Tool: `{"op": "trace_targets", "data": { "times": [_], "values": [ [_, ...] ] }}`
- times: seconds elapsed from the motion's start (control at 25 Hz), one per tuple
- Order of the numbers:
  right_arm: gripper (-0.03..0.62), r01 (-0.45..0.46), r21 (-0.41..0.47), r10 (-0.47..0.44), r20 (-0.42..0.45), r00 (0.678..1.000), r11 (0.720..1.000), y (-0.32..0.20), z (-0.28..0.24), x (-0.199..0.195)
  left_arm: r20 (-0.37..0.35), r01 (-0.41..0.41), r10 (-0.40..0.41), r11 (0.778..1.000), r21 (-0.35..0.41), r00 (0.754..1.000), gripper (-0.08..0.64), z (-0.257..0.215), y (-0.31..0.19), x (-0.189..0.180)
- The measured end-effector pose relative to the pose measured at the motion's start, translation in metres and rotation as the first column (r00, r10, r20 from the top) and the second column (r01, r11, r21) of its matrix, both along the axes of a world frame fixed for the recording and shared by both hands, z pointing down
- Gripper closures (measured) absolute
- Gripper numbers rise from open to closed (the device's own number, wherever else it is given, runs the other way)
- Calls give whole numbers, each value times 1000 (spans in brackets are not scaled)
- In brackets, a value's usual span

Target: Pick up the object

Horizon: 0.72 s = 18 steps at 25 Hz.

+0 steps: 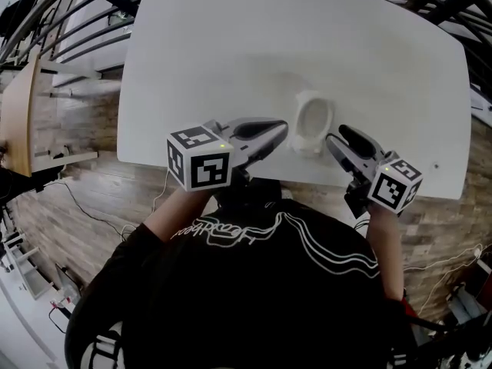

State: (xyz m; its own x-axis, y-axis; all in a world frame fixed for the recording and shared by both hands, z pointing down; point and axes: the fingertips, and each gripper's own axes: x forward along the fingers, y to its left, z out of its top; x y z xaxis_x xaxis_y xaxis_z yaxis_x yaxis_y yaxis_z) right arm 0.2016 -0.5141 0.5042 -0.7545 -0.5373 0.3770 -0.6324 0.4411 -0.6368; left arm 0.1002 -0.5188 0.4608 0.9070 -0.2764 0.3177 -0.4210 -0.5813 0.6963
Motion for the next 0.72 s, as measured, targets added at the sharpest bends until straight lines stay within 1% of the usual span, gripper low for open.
{"op": "trace_targets", "data": {
  "times": [0.12, 0.32, 0.4, 0.6, 0.72],
  "values": [
    [408, 6, -54, -8, -30, 1000, 999, -7, 17, 0, 0, -4, 4, 1000, -18, 1000, 554, 7, -7, 0],
    [407, 14, -140, -24, -76, 997, 990, -19, 43, 0, 1, -6, 6, 999, -37, 1000, 553, 16, -17, -2],
    [407, 22, -158, -37, -91, 995, 987, -23, 50, -1, 3, -13, 13, 999, -41, 1000, 554, 18, -18, -1],
    [407, 49, -187, -66, -88, 994, 981, -29, 56, -8, 4, -14, 14, 999, -50, 1000, 554, 21, -20, -2],
    [408, 52, -205, -75, -109, 991, 977, -31, 64, -7, 3, -9, 9, 999, -54, 1000, 554, 24, -22, -1]
  ]
}}
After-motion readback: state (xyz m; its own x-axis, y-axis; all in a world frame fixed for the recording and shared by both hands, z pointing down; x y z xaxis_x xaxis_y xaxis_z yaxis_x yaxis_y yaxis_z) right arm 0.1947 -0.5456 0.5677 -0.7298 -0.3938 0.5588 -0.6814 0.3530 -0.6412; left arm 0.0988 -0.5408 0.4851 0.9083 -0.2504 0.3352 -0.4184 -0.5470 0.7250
